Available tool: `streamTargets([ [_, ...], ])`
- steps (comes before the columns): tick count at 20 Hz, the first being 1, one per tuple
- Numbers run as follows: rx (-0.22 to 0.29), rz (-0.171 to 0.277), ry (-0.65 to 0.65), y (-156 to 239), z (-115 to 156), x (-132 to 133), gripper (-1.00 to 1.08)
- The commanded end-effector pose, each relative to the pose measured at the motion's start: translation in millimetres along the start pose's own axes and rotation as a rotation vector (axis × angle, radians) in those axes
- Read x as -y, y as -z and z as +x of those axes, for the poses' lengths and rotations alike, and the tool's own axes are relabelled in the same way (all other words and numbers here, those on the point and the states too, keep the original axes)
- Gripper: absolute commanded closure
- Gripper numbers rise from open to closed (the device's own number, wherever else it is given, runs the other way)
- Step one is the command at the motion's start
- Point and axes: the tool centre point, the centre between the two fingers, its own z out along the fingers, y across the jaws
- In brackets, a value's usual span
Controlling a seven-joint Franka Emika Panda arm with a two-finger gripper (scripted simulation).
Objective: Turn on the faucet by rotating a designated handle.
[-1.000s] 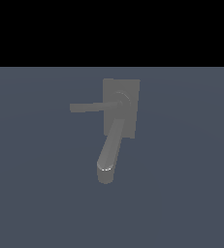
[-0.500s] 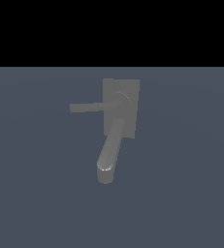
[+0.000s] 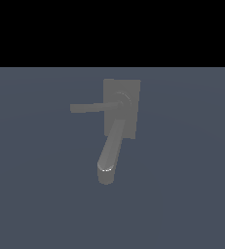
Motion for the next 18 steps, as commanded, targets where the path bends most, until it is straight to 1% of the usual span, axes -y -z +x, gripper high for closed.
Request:
streamTargets([
  [1,-0.069,-0.091,-0.027,22.5,5.9,-12.5,1.08],
  [6,-0.203,-0.283,-0.068,72.4,15.8,-30.4,1.08],
  [10,-0.306,-0.44,-0.085,114.7,22.4,-35.9,1.08],
  [14,-0.403,-0.598,-0.087,156.9,28.7,-32.3,1.08],
  [18,-0.494,-0.757,-0.069,196.6,35.9,-18.8,1.08],
])
